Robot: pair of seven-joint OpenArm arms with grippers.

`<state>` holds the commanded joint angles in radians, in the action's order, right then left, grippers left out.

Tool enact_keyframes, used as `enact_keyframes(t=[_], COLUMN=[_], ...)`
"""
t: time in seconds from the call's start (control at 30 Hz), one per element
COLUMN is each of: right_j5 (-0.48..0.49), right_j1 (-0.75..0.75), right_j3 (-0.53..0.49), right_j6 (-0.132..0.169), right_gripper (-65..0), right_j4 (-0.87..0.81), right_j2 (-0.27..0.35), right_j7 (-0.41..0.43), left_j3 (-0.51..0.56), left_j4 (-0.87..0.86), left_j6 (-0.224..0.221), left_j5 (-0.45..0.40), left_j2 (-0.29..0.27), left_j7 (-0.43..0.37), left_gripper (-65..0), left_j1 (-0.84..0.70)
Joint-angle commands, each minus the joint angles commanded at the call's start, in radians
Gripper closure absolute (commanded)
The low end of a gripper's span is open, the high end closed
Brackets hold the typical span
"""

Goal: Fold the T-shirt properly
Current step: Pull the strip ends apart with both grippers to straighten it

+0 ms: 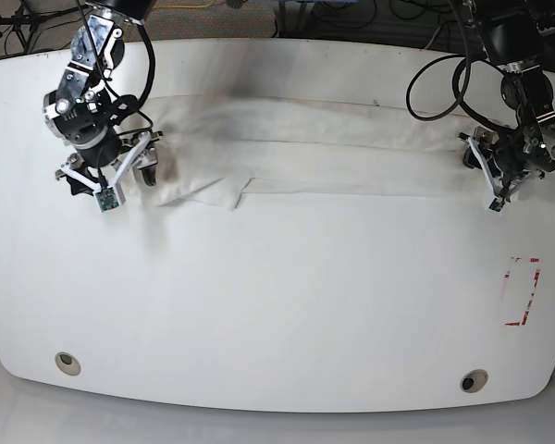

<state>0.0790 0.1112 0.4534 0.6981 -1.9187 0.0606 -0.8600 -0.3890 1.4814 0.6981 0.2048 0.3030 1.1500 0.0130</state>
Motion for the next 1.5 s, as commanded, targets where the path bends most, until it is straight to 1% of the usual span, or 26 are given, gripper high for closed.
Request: enact_keyframes(t=[0.1, 0.37, 0.53, 0.6, 0.67, 0.73, 0.77, 0.83, 0.87, 0.9, 0.93, 1.0, 1.1, 1.27, 1.5], right_j5=[-0.009, -0.014, -0.071, -0.083, -0.083, -0.083, -0.083, -0.083, -0.083, -0.083, -0.083, -0.083, -0.083, -0.083, -0.083], right_j1=[-0.023, -0.057, -0.063, -0.068, -0.069, -0.069, -0.069, -0.068, -0.063, -0.055, -0.051, -0.041, -0.017, 0.041, 0.117], right_j3=[-0.014, -0.078, -0.080, -0.080, -0.080, -0.080, -0.080, -0.080, -0.080, -0.080, -0.080, -0.080, -0.080, -0.080, -0.080], right_j6=[0.000, -0.005, -0.005, -0.005, 0.000, 0.000, 0.000, 0.000, 0.000, 0.000, 0.000, 0.000, 0.000, 0.000, 0.000], right_gripper=[-45.3, -45.0, -44.4, -42.8, -38.4, -29.6, -26.6, -13.0, -9.0, -3.3, -0.6, 0.0, -2.4, -2.2, -2.2], right_j4=[0.025, 0.084, 0.121, 0.124, 0.124, 0.123, 0.123, 0.123, 0.123, 0.123, 0.121, 0.104, 0.060, -0.021, -0.052], right_j2=[-0.014, -0.011, -0.011, -0.012, -0.012, -0.012, -0.012, -0.012, -0.012, -0.012, -0.012, -0.012, -0.012, -0.012, -0.012], right_j7=[-0.012, -0.023, -0.023, -0.023, -0.023, -0.023, -0.023, -0.023, -0.023, -0.023, -0.023, -0.023, -0.021, -0.021, -0.021], left_j3=[0.000, -0.002, -0.003, -0.003, -0.003, -0.003, -0.003, -0.003, -0.003, -0.003, -0.005, -0.005, -0.005, -0.005, -0.006], left_j4=[0.000, 0.000, 0.000, 0.000, 0.000, 0.000, 0.000, 0.000, 0.000, 0.000, 0.000, 0.000, 0.000, -0.003, -0.006], left_j6=[0.000, 0.000, 0.000, 0.000, 0.000, 0.000, 0.000, 0.000, 0.000, 0.000, 0.000, 0.000, 0.000, 0.000, 0.000], left_j5=[0.000, 0.000, 0.000, 0.000, 0.000, 0.000, 0.000, 0.000, 0.000, 0.000, 0.000, 0.000, 0.000, -0.002, -0.002], left_j2=[0.000, 0.002, 0.002, 0.002, 0.000, 0.000, -0.002, -0.002, -0.002, -0.002, -0.002, -0.002, 0.000, 0.000, 0.003], left_j7=[0.000, 0.000, 0.000, 0.000, 0.000, 0.000, 0.000, 0.000, 0.000, 0.000, 0.000, -0.002, -0.003, -0.003, -0.005], left_gripper=[-26.0, -26.0, -26.0, -26.0, -26.0, -26.0, -26.0, -26.0, -26.0, -26.0, -26.0, -26.0, -26.0, -26.0, -26.0], left_j1=[-0.003, -0.005, -0.005, -0.005, -0.005, -0.005, -0.005, -0.005, -0.005, -0.005, -0.005, -0.005, -0.006, -0.006, -0.006])
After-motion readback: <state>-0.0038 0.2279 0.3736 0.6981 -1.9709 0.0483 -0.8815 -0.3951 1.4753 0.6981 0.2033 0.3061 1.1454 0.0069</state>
